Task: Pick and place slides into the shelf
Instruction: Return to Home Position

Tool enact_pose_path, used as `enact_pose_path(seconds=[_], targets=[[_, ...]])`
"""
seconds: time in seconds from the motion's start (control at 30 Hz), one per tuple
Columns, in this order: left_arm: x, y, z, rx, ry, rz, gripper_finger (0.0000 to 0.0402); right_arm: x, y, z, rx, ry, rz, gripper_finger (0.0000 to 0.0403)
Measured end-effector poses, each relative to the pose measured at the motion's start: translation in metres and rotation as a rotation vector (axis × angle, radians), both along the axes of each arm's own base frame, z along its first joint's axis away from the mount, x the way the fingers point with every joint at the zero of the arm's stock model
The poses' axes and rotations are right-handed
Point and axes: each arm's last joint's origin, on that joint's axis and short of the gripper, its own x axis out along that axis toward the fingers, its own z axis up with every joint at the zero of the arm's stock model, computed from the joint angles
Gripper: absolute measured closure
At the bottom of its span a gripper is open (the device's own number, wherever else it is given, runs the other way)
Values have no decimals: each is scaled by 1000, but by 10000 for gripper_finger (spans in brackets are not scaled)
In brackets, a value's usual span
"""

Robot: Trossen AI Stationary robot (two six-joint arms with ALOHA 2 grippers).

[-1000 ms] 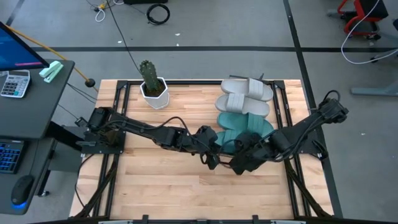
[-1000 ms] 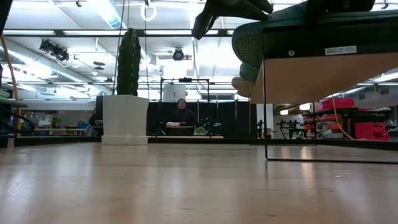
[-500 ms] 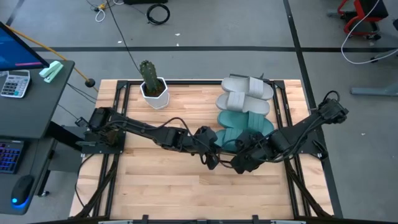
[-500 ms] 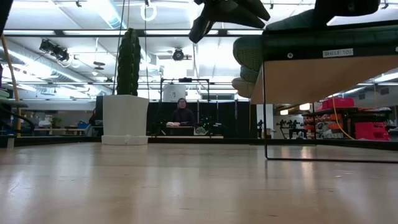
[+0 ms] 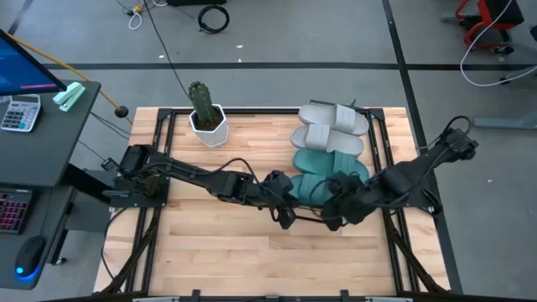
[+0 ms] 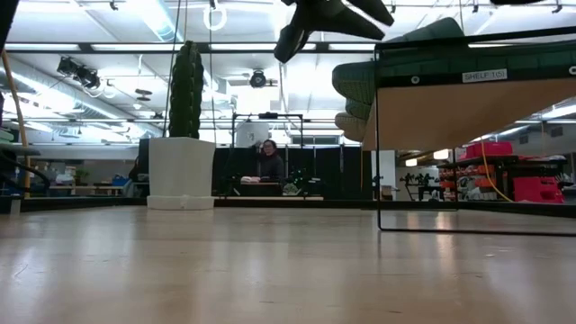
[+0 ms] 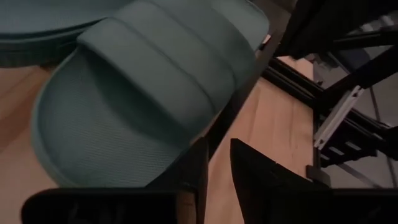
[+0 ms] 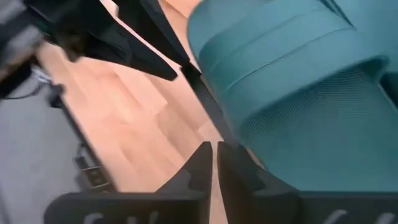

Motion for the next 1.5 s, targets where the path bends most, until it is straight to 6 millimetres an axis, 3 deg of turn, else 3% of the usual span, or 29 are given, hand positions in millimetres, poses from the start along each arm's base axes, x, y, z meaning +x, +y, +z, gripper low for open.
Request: enact_pose_path(seconds=[0.23, 0.5, 0.77, 0.97, 1.13, 1.3, 1.5], targets=[[3, -1, 12, -22, -104, -9, 314, -29, -8, 26, 77, -106, 15, 343], [-2, 2, 47, 43, -299, -46, 315, -70, -19, 54, 113, -253, 55, 335], [-1, -2, 64, 135, -463, -70, 338, -120, -32, 47, 37, -109, 15, 393], [0, 2, 62, 153, -447, -36, 357, -147, -32, 42, 40, -5, 34, 387], [-1, -6, 67, 118, -499, -27, 374, -160, -24, 41, 80, -20, 60, 398], [2, -6, 86, 126, -753, -14, 393, -164, -17, 40, 85, -69, 50, 394], [27, 5, 59, 130, -868, 15, 392, -164, -13, 39, 92, -75, 37, 398]])
